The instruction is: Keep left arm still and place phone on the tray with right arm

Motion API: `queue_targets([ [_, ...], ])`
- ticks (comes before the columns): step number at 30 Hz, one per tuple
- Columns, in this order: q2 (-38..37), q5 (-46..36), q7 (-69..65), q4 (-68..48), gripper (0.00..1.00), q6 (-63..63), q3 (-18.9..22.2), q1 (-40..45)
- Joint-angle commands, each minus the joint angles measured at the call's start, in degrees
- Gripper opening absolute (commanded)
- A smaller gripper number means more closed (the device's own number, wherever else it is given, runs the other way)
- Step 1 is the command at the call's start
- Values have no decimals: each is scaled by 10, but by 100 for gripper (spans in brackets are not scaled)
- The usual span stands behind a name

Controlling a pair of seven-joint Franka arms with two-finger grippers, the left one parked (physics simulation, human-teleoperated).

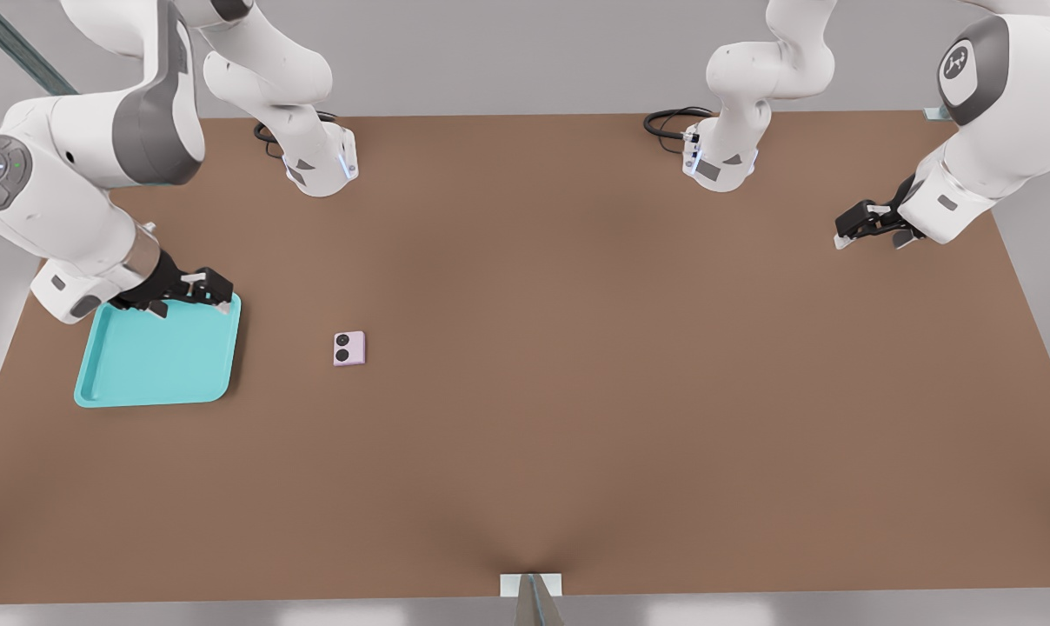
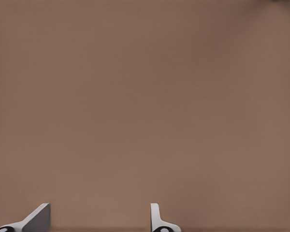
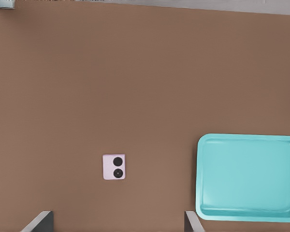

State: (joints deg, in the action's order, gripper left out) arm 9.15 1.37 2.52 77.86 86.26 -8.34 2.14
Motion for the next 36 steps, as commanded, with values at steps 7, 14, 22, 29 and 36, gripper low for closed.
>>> queue_targets([
  [7,53,14,59,52,100,106,-16,-51],
  [14,90,36,221,300,100,396,-17,-99],
  [22,152,35,274,399,100,572,-17,-77],
  [29,136,37,260,507,100,678,-18,-66],
  [36,137,37,205,527,100,678,-22,-48],
])
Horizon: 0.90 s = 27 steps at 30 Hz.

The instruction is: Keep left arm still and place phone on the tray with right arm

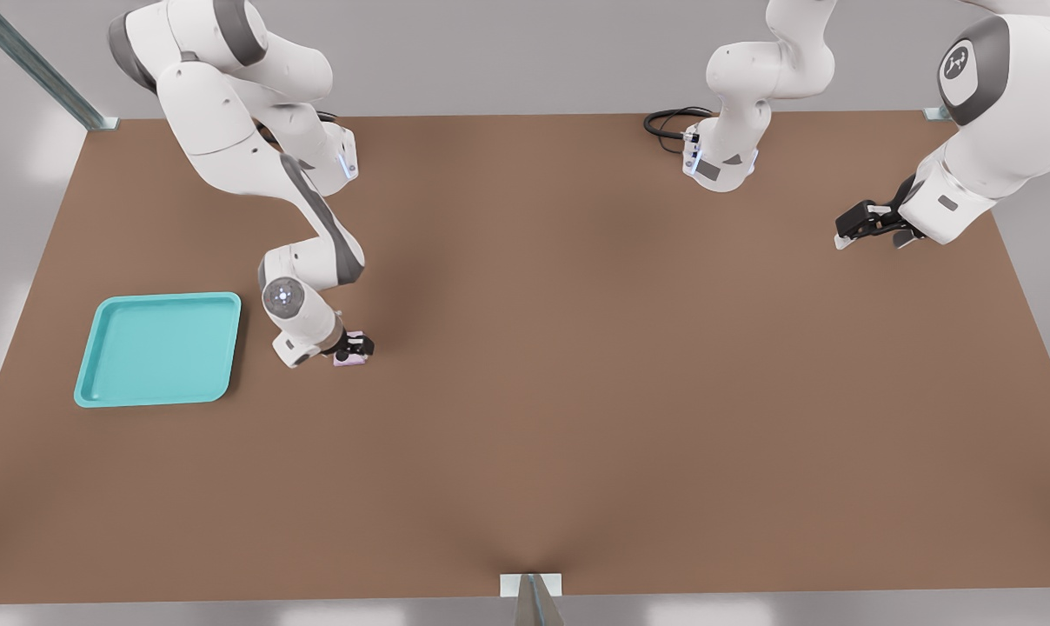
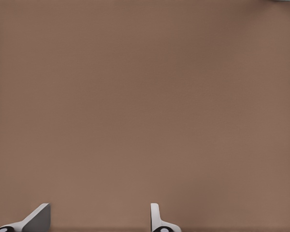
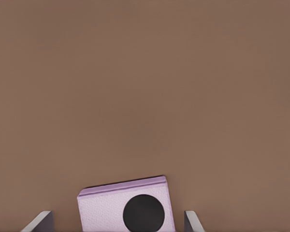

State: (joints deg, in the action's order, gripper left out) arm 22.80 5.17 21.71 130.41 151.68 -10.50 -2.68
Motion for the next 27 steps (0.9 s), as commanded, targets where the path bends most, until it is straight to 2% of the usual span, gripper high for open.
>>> queue_targets([
  [1,7,-1,13,1,100,25,0,0],
  [10,20,24,-12,15,100,43,-1,6],
  [11,19,24,-22,15,90,42,-1,7],
  [12,17,24,-24,17,87,41,-1,8],
  [21,24,24,-24,18,89,40,-3,7],
  [22,23,24,-24,18,82,40,-3,7],
  [23,21,24,-24,18,80,40,-3,7],
  [26,7,24,-24,18,78,35,-3,8],
  [27,-15,24,-24,12,78,-3,-3,8],
])
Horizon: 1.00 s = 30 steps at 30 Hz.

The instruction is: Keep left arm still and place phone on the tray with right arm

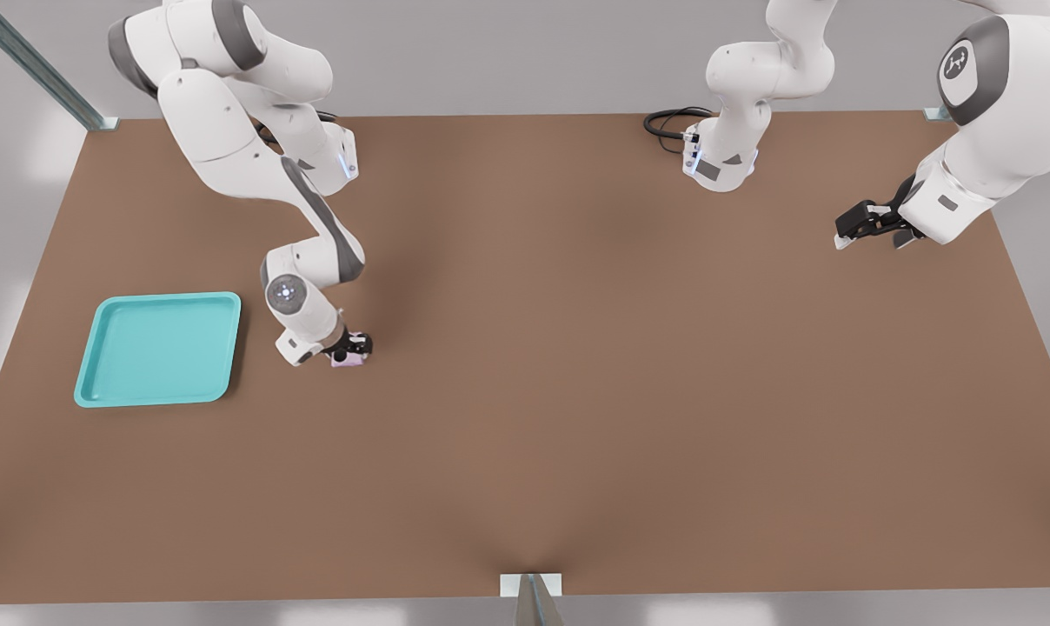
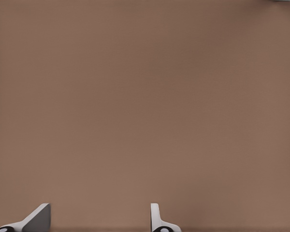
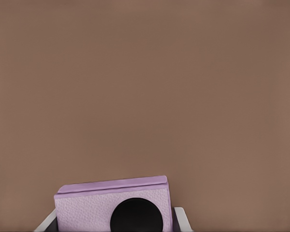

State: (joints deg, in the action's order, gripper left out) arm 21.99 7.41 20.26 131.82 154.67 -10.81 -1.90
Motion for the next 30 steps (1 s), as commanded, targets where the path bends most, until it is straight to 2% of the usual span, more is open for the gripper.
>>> queue_targets([
  [1,-31,1,-10,-4,78,-48,0,3],
  [4,-92,1,-73,-20,78,-118,-13,77],
  [6,-101,0,-180,-18,78,-130,-14,155],
  [10,-97,-3,-365,-19,78,-129,-17,306],
  [13,-63,-3,-450,-23,78,-121,-17,388],
  [14,-50,-3,-464,-31,78,-121,-16,398],
  [15,-44,-3,-465,-37,100,-123,-17,406],
  [19,-45,-3,-466,-87,100,-162,-23,401],
  [21,-49,-4,-430,-317,100,-393,-116,392],
  [22,-50,1,-368,-401,100,-473,-150,364],
  [23,-50,1,-299,-475,100,-546,-156,313],
  [24,-81,-1,-233,-505,100,-593,-150,253],
  [25,-131,-4,-217,-496,100,-616,-20,117],
  [26,-149,-16,-208,-497,100,-640,104,1],
  [28,-159,-70,-203,-497,100,-660,153,-27],
  [29,-146,-68,-203,-497,100,-669,158,-43],
  [30,-143,-67,-203,-497,100,-673,197,-81],
])
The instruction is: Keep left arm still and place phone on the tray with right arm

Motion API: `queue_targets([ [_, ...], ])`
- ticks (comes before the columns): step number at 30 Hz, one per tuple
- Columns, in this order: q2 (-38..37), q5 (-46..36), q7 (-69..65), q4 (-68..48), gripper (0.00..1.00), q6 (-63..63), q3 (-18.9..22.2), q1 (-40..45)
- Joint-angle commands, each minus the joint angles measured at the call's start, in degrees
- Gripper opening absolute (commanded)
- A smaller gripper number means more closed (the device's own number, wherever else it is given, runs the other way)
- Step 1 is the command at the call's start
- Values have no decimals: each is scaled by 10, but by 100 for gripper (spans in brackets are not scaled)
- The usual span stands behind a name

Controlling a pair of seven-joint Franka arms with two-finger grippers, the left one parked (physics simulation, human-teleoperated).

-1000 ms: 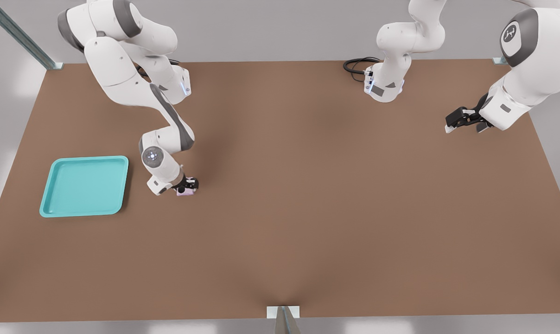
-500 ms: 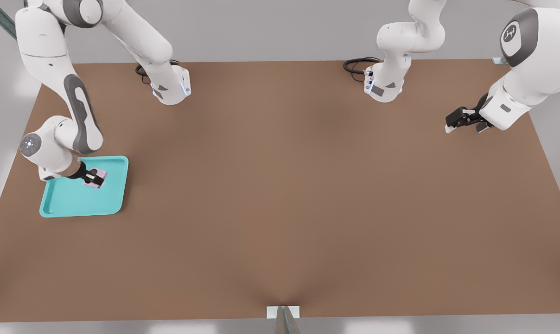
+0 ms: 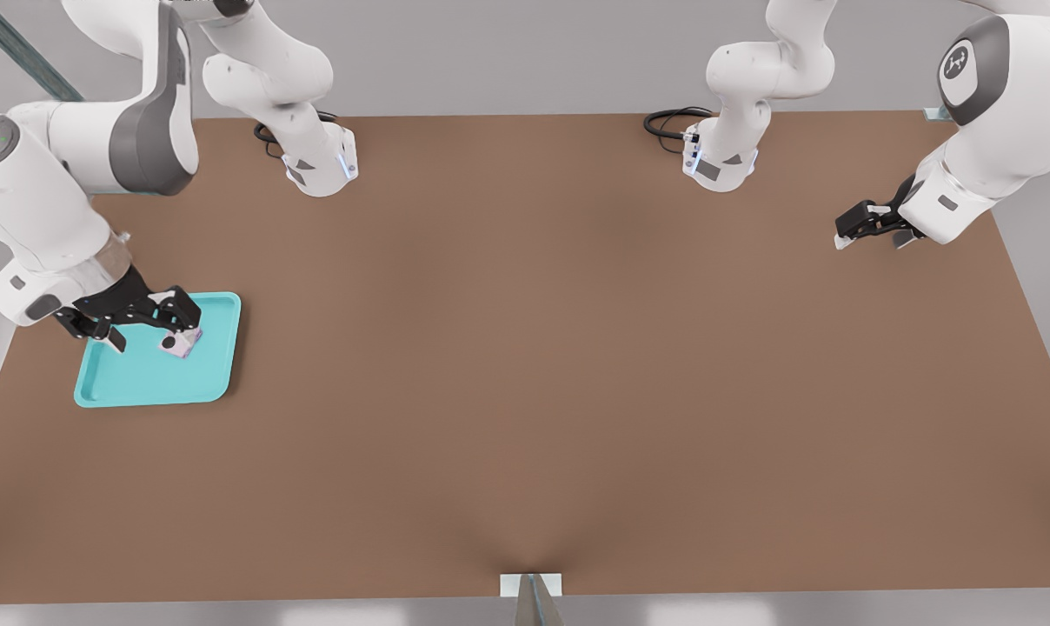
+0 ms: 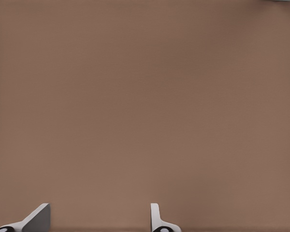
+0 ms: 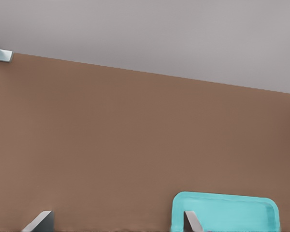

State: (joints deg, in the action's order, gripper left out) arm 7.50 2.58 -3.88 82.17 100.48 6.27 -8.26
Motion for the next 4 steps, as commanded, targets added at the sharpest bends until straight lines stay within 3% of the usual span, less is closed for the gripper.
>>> queue_targets([
  [1,1,-18,39,-2,100,-131,23,-18],
  [4,23,-18,38,-25,100,-133,8,-9],
])
